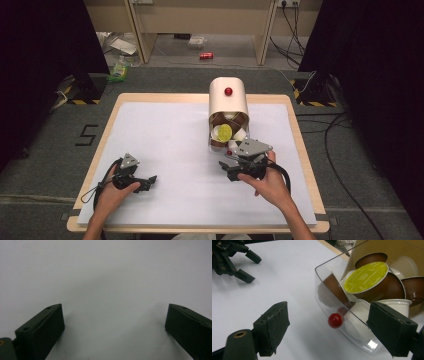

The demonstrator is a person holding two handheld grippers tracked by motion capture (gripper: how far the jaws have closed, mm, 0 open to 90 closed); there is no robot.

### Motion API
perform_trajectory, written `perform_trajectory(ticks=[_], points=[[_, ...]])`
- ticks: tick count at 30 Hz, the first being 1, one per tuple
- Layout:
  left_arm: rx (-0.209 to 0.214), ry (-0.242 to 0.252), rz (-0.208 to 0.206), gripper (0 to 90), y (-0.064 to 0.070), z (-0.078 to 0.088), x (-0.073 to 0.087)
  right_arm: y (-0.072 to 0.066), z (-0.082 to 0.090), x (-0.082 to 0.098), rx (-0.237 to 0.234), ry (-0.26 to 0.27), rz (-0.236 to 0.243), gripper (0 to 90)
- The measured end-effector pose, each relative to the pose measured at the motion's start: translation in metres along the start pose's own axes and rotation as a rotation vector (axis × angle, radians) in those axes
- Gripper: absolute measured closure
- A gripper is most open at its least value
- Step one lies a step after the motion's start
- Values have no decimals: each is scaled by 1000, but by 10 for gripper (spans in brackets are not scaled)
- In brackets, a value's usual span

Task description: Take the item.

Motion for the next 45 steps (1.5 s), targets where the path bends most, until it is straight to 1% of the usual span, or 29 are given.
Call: perform_trajectory(ticks=[8, 10, 12, 14, 19, 23, 28, 29, 34, 37, 45], points=[[0, 0, 0, 18, 0, 0, 0, -2, 2, 1, -10, -7, 3, 183], [0, 0, 0, 18, 0, 0, 0, -1, 2, 0, -12, -8, 2, 199], [0, -1, 0, 18, 0, 0, 0, 1, 3, -1, -16, 0, -19, 215], [0, 0, 0, 18, 0, 0, 0, 1, 4, -1, -16, 0, -22, 215], [0, -1, -1, 18, 0, 0, 0, 4, 8, -6, -1, 22, -21, 223], [0, -1, -1, 18, 0, 0, 0, 6, 10, -12, 20, 33, 1, 228], [0, -1, -1, 17, 0, 0, 0, 14, 9, -16, 44, 38, 11, 233], [0, -1, -1, 17, 0, 0, 0, 18, 8, -18, 50, 45, 3, 235], [0, -2, -1, 17, 0, 0, 0, 23, 5, -21, 55, 54, -7, 237], [0, -2, -2, 17, 0, 0, 0, 27, 1, -23, 64, 48, 0, 260], [0, -2, -2, 17, 0, 0, 0, 35, -5, -22, 72, 30, 6, 265]])
Point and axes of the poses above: each handheld gripper's, and its own axes: z roughly backward along the jaws, x roughly out of its underside, y roughly to its right, the point moved 4 cm from there along -z, roughly forward along the jaws, and after that the axes turned 15 degrees about y, right-handed, at the moved point
